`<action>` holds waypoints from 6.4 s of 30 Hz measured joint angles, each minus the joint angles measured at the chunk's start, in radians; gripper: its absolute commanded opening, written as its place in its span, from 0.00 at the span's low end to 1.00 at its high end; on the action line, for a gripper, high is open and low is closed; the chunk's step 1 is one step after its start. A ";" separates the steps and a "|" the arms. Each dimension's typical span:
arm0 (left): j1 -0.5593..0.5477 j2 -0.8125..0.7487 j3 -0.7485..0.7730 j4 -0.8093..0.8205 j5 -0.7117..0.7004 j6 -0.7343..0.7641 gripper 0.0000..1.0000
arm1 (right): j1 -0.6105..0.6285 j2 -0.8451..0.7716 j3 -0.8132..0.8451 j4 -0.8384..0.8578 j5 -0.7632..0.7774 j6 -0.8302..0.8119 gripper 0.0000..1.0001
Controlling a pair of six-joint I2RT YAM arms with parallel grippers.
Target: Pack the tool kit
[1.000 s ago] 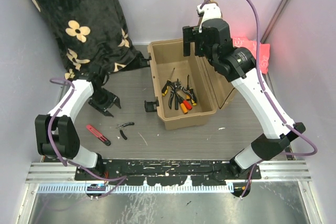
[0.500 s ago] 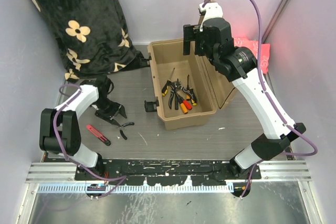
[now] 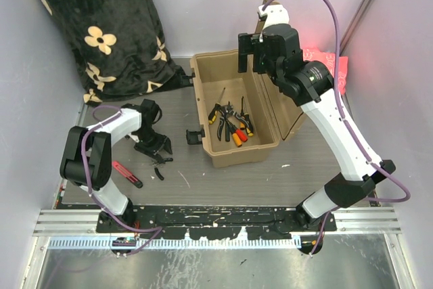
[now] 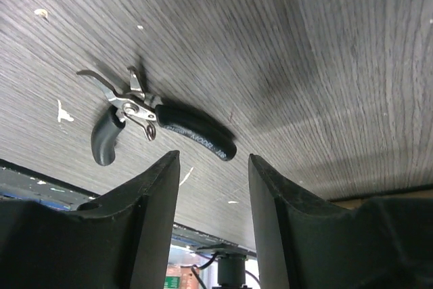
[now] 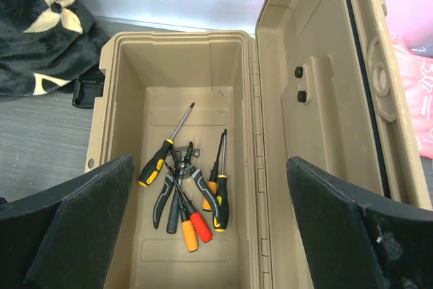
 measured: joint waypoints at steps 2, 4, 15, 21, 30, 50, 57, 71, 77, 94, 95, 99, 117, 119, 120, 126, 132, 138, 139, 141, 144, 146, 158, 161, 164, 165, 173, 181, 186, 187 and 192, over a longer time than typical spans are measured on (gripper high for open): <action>-0.002 0.008 -0.001 0.003 -0.013 -0.005 0.46 | 0.000 -0.004 0.000 -0.007 0.005 0.000 1.00; -0.005 0.011 -0.009 0.011 -0.030 -0.011 0.46 | 0.000 -0.008 0.000 -0.013 0.012 -0.002 1.00; -0.011 -0.006 -0.090 0.086 -0.043 -0.042 0.00 | 0.000 -0.011 0.004 -0.029 0.026 -0.012 1.00; -0.011 -0.014 -0.085 0.088 -0.044 -0.003 0.00 | 0.000 -0.011 0.019 -0.038 0.028 -0.016 1.00; 0.077 -0.001 0.386 0.183 -0.097 0.202 0.00 | 0.000 -0.011 0.031 -0.040 0.039 -0.023 1.00; -0.406 0.265 0.867 0.464 -0.020 0.309 0.00 | 0.000 -0.081 -0.016 -0.017 0.062 -0.025 1.00; -0.442 0.359 0.777 0.445 0.007 0.254 0.00 | 0.000 -0.175 -0.047 -0.017 0.101 -0.023 1.00; -0.494 0.467 0.697 0.463 0.053 0.227 0.33 | 0.000 -0.187 -0.060 -0.017 0.113 -0.024 1.00; -0.497 0.467 0.726 0.444 0.030 0.250 0.34 | 0.000 -0.187 -0.064 -0.018 0.113 -0.023 1.00; 0.077 -0.002 0.926 0.443 -0.117 0.424 0.37 | 0.000 -0.127 -0.091 0.029 0.064 -0.022 1.00; 0.135 -0.058 0.869 0.432 -0.128 0.421 0.36 | -0.001 -0.118 -0.092 0.032 0.059 -0.022 1.00; 0.295 -0.255 0.584 0.321 -0.143 0.410 0.35 | -0.001 -0.095 -0.092 0.042 0.039 -0.022 1.00; 0.373 -0.418 -0.280 -0.114 -0.114 0.381 0.58 | -0.002 -0.017 -0.049 0.053 -0.028 -0.023 1.00; 0.378 -0.410 -0.317 -0.115 -0.114 0.369 0.58 | -0.002 -0.017 -0.043 0.053 -0.027 -0.022 1.00; 0.381 -0.408 -0.324 -0.118 -0.115 0.366 0.58 | -0.002 -0.017 -0.042 0.053 -0.027 -0.022 1.00; 0.389 -0.401 -0.323 -0.111 -0.127 0.362 0.61 | -0.002 -0.017 -0.042 0.049 -0.027 -0.021 1.00; 0.401 -0.360 -0.327 -0.095 -0.158 0.363 0.61 | -0.002 -0.018 -0.042 0.049 -0.027 -0.018 1.00; 0.427 -0.302 -0.354 -0.052 -0.160 0.369 0.64 | -0.002 -0.026 -0.054 0.048 -0.026 -0.018 1.00; 0.429 -0.299 -0.354 -0.052 -0.157 0.369 0.64 | -0.002 -0.027 -0.055 0.048 -0.025 -0.018 1.00; 0.432 -0.297 -0.354 -0.050 -0.154 0.373 0.64 | -0.002 -0.033 -0.060 0.047 -0.023 -0.018 1.00; 0.436 -0.288 -0.352 -0.046 -0.142 0.384 0.44 | -0.002 -0.044 -0.066 0.047 -0.022 -0.018 1.00; 0.438 -0.279 -0.350 -0.032 -0.125 0.388 0.11 | -0.002 -0.050 -0.068 0.047 -0.019 -0.018 1.00; 0.391 -0.258 -0.104 -0.020 -0.050 0.426 0.00 | -0.002 -0.059 -0.068 0.048 -0.003 -0.018 1.00; 0.308 -0.235 0.142 0.017 -0.021 0.443 0.00 | -0.002 -0.059 -0.069 0.051 0.003 -0.019 1.00; 0.188 -0.171 0.391 0.097 0.011 0.461 0.00 | -0.002 -0.065 -0.087 0.068 0.030 -0.016 1.00; 0.133 -0.135 0.489 0.135 0.026 0.472 0.00 | -0.002 -0.071 -0.099 0.074 0.047 -0.014 1.00; -0.244 0.146 0.959 0.305 0.175 0.509 0.00 | -0.002 -0.148 -0.151 0.109 0.170 0.003 1.00; -0.473 0.341 1.036 0.304 0.257 0.525 0.00 | -0.002 -0.330 -0.202 0.139 0.206 0.012 1.00; -0.480 0.453 1.035 0.286 0.253 0.510 0.00 | -0.002 -0.424 -0.229 0.149 0.226 0.015 1.00; -0.476 0.474 1.035 0.282 0.248 0.505 0.00 | -0.002 -0.434 -0.231 0.151 0.232 0.015 1.00; -0.471 0.550 1.025 0.263 0.231 0.498 0.01 | -0.002 -0.449 -0.231 0.160 0.257 0.012 1.00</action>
